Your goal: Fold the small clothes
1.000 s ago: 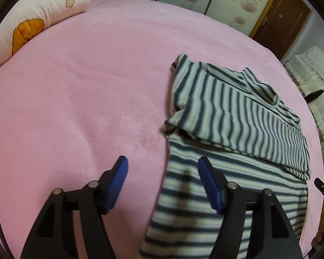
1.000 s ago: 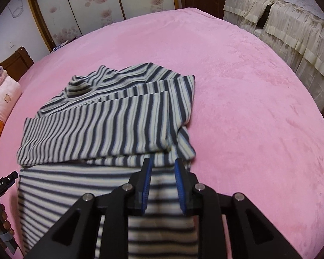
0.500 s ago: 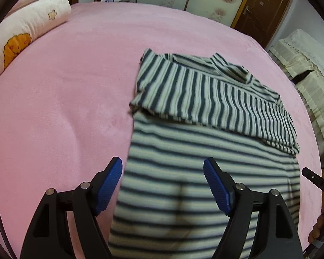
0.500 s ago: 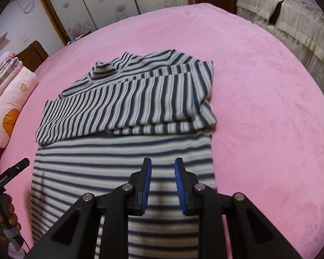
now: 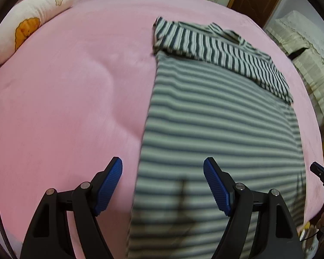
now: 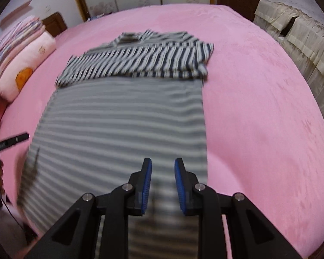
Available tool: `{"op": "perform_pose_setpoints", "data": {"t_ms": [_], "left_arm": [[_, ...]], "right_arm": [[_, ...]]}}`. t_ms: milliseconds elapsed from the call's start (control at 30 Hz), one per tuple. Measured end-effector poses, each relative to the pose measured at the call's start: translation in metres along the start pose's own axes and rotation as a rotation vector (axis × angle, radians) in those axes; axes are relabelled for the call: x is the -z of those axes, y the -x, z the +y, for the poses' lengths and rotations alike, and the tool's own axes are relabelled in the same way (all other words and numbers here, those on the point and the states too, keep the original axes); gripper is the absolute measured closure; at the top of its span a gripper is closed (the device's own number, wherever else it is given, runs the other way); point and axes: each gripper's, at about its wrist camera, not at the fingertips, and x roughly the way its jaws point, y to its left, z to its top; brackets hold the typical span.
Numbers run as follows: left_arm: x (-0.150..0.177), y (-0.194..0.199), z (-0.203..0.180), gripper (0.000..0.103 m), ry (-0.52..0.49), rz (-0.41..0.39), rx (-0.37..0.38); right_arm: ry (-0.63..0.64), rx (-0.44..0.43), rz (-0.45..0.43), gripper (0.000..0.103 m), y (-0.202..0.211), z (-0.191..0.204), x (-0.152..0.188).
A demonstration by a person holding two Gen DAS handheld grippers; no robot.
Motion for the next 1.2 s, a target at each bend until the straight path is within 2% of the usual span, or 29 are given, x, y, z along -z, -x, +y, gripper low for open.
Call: {"op": "perform_pose_setpoints", "data": {"t_ms": [133, 267, 633, 900, 1200], "left_arm": [[0.028, 0.010, 0.010, 0.027, -0.013, 0.013, 0.003], [0.042, 0.013, 0.015, 0.027, -0.034, -0.003, -0.003], [0.055, 0.008, 0.020, 0.027, -0.095, -0.016, 0.026], [0.087, 0.025, 0.029, 0.027, -0.090, 0.016, 0.034], [0.121, 0.035, 0.037, 0.027, -0.062, -0.009, 0.110]], "right_arm": [[0.011, -0.009, 0.062, 0.081, 0.010, -0.001, 0.034], [0.017, -0.009, 0.077, 0.081, 0.013, -0.006, 0.049], [0.054, -0.029, 0.061, 0.081, 0.015, -0.020, 0.068], [0.022, -0.026, 0.088, 0.081, 0.031, -0.029, 0.106], [-0.008, -0.050, 0.030, 0.081, 0.037, -0.029, 0.141]]}}
